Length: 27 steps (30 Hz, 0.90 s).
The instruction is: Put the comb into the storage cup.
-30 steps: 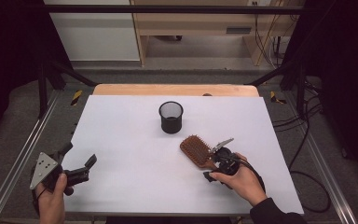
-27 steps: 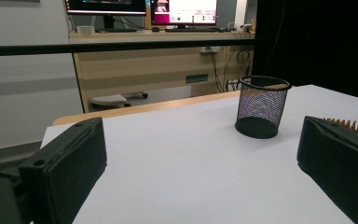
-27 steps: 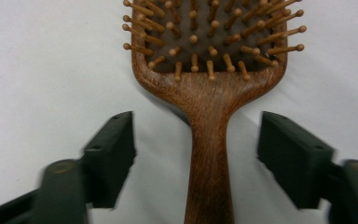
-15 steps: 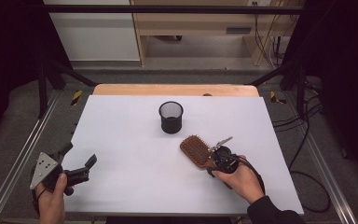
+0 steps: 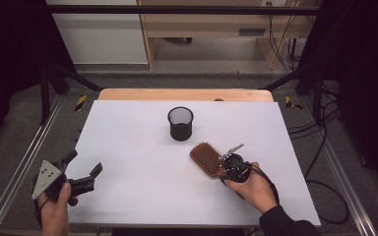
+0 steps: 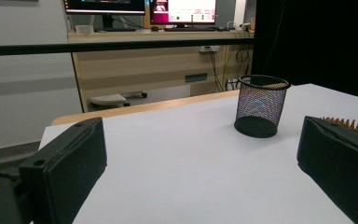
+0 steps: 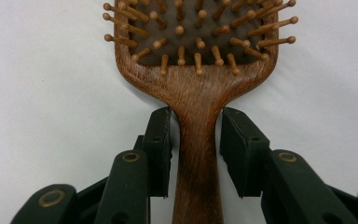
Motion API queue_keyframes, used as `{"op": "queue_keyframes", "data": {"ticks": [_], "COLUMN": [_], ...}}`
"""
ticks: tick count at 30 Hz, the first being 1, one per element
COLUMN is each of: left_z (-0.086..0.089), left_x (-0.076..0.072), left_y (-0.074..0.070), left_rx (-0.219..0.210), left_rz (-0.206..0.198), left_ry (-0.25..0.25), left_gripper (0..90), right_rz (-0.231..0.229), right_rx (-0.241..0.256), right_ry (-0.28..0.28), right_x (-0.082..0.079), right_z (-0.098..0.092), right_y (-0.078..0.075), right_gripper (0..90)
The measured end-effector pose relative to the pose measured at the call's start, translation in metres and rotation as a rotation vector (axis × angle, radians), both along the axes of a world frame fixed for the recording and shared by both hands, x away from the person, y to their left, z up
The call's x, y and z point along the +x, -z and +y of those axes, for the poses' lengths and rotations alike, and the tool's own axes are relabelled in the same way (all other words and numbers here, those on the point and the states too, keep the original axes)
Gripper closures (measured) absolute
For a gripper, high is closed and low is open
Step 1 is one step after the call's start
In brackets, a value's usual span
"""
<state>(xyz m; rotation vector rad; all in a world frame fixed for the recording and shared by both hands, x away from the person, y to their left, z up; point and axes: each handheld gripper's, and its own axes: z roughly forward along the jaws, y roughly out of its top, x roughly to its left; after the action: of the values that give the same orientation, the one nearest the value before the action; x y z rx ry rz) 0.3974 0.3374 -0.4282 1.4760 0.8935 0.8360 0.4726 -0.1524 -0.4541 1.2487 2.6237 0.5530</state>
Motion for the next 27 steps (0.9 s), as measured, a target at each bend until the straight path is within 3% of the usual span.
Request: {"op": "queue_keyframes", "data": {"ticks": [12,15,22,27], "left_z": [-0.001,0.000,-0.001,-0.004], "left_x": [0.000,0.000,0.000,-0.001], "left_y": [0.000,0.000,0.000,0.000], "left_rx": [0.000,0.001,-0.002,0.007], "left_rz": [-0.002,-0.002,0.000,-0.001], "left_ry": [0.002,0.002,-0.002,0.005], "left_gripper": [1.6,1.6,1.6,1.6], "right_rz": [0.049,0.034,-0.030,-0.086], "right_rx": [-0.003,-0.015,0.018,0.090], "right_ry": [-0.016,-0.021,-0.011,-0.012], "right_x": [0.007,0.006,0.002,0.000], "right_z": [-0.001,0.001,-0.006,-0.012], "right_y": [-0.002,-0.002,0.000,-0.005], "right_gripper": [72.4,72.6,72.7,72.7]}}
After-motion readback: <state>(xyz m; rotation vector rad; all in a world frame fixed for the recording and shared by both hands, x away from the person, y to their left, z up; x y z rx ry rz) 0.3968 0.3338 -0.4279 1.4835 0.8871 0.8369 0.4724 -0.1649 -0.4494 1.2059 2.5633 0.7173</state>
